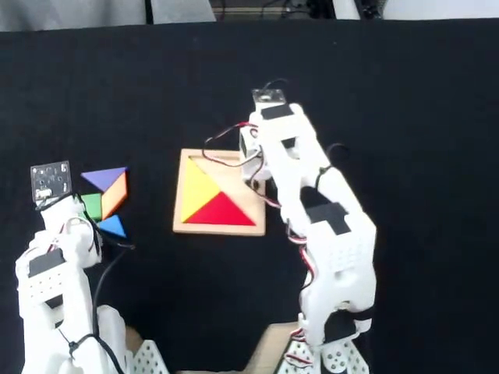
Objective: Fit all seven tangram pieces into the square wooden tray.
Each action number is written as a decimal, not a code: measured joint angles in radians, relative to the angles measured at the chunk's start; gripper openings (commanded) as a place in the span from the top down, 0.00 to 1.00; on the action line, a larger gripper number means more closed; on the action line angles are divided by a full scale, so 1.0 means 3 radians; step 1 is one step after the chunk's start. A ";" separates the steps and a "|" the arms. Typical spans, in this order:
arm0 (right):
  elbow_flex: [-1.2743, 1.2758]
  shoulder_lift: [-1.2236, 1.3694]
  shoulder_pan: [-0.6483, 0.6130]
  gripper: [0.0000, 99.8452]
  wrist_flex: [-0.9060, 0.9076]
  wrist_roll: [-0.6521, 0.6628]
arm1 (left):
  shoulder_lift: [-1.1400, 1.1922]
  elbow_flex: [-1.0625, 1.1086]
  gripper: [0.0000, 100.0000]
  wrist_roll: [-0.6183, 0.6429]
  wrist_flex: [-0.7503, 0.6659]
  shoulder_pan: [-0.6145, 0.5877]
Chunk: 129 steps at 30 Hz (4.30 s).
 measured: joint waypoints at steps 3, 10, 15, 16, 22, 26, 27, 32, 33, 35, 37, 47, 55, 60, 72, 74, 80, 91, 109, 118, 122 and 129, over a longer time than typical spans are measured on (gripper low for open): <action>0.0000 -0.0031 -0.0041 0.83 0.0000 0.0066 | 0.0000 0.0000 0.76 0.0000 0.0000 0.0000; 0.0061 -0.0542 -0.0036 0.83 0.0194 0.0205 | 0.0005 -0.0481 0.75 0.0000 0.0573 0.0368; 0.0394 -0.1028 0.0113 0.83 0.0184 0.0317 | 0.0005 -0.1345 0.75 -0.0077 0.1274 0.0747; 0.0486 -0.1095 0.0189 0.83 0.0128 0.0317 | 0.0005 -0.1488 0.75 -0.0123 0.1345 0.0798; 0.0823 -0.1222 0.0557 0.83 -0.0235 0.0332 | 0.0496 -0.1979 0.75 -0.0302 0.1550 0.0936; 0.0854 -0.1227 0.0573 0.83 -0.0302 0.0332 | 0.1253 -0.2230 0.75 -0.0332 0.1550 0.0967; 0.0875 -0.1227 0.0573 0.83 -0.0312 0.0332 | 0.1437 -0.2307 0.75 -0.0368 0.1550 0.0992; 0.1002 -0.1227 0.0573 0.83 -0.0471 0.0332 | 0.2082 -0.2573 0.75 -0.0946 0.1529 0.1095; 0.1028 -0.1227 0.0573 0.83 -0.0506 0.0332 | 0.2179 -0.2603 0.75 -0.1084 0.1483 0.1095; 0.1048 -0.1227 0.0573 0.83 -0.0552 0.0332 | 0.2363 -0.2665 0.75 -0.1289 0.1391 0.1084; 0.1048 -0.1227 0.0573 0.83 -0.0573 0.0332 | 0.2537 -0.2746 0.75 -0.1422 0.1345 0.1048; 0.1054 -0.1227 0.0573 0.83 -0.0619 0.0332 | 0.3284 -0.3294 0.75 -0.1836 0.1284 0.0869; 0.1054 -0.1227 0.0573 0.83 -0.0619 0.0332 | 0.3642 -0.3519 0.75 -0.2286 0.1309 0.0777; 0.1054 -0.1227 0.0573 0.83 -0.0619 0.0332 | 0.3723 -0.3611 0.75 -0.2562 0.1596 0.0777; 0.1084 -0.1227 0.0573 0.83 -0.0629 0.0332 | 0.3723 -0.3652 0.75 -0.3007 0.1637 0.0788; 0.1120 -0.1227 0.0573 0.83 -0.0670 0.0332 | 0.3723 -0.3652 0.75 -0.3064 0.1632 0.0788; 0.1192 -0.1227 0.0573 0.83 -0.0788 0.0332 | 0.3872 -0.3682 0.75 -0.3130 0.1657 0.0813; 0.1192 -0.1227 0.0573 0.83 -0.0803 0.0332 | 0.4414 -0.4496 0.78 -0.3166 0.2225 0.0818; 0.1192 -0.1227 0.0573 0.83 -0.0803 0.0332 | 0.4455 -0.4639 0.89 -0.3232 0.2342 0.0859; 0.1192 -0.1227 0.0573 0.83 -0.0803 0.0332 | 0.4404 -0.4455 0.83 -0.3248 0.2174 0.1018; 0.1192 -0.1227 0.0573 0.83 -0.0803 0.0332 | 0.4445 -0.4460 0.78 -0.3156 0.2092 0.1028; 0.1192 -0.1227 0.0573 0.83 -0.0803 0.0332 | 0.4439 -0.4414 0.80 -0.3023 0.1928 0.1023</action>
